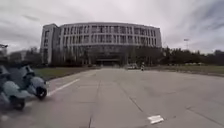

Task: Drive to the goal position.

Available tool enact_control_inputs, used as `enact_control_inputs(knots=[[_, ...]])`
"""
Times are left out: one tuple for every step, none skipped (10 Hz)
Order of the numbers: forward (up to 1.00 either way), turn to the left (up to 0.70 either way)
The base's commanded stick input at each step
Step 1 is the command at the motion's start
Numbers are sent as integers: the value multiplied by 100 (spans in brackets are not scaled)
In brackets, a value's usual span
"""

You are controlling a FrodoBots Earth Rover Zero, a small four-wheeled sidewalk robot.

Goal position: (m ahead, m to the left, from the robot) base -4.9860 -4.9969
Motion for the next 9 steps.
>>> enact_control_inputs(knots=[[70, 0], [70, 0], [70, 0], [70, 0], [70, 0], [70, 0], [70, 0], [70, 0], [70, -1]])
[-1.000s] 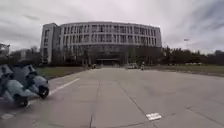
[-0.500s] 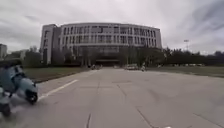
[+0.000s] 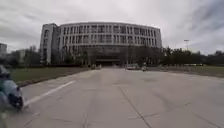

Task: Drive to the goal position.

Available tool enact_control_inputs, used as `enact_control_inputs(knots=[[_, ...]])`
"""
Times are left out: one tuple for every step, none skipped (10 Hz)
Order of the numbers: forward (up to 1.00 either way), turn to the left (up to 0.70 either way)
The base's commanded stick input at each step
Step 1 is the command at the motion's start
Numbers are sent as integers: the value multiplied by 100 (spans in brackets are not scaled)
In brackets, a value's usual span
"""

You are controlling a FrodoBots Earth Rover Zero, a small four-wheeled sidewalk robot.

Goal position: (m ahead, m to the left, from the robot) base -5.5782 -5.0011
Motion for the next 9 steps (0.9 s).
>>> enact_control_inputs(knots=[[70, -2], [70, -2], [70, -2], [70, -2], [70, -2], [70, -2], [70, -4], [70, -17], [70, -33]])
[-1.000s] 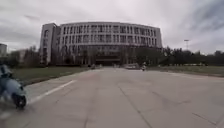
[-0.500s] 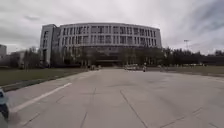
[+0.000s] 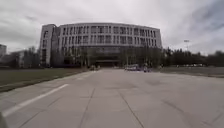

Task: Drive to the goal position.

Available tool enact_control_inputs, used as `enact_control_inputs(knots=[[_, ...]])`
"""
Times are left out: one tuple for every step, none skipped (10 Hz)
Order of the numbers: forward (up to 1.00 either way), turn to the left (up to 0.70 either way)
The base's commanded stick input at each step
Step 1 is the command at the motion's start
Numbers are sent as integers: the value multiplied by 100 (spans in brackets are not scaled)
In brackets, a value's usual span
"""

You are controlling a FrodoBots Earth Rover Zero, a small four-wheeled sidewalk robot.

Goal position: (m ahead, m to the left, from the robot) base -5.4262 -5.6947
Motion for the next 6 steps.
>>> enact_control_inputs(knots=[[70, -35], [70, -35], [70, -35], [70, -35], [70, -35], [70, -35]])
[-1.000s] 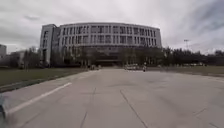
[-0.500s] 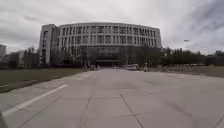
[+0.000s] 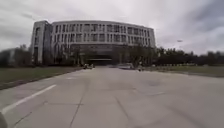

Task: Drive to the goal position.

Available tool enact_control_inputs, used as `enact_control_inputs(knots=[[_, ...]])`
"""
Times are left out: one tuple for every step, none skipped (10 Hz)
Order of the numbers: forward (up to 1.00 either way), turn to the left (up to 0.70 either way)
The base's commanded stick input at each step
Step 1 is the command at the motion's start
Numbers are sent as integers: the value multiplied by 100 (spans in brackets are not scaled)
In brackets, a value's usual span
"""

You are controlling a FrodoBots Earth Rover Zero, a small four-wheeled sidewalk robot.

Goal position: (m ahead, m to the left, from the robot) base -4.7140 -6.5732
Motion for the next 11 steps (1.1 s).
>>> enact_control_inputs(knots=[[70, -35], [70, -30], [70, -5], [70, 0], [70, 0], [70, 0], [70, 0], [70, 0], [70, 0], [70, 0], [70, 0]])
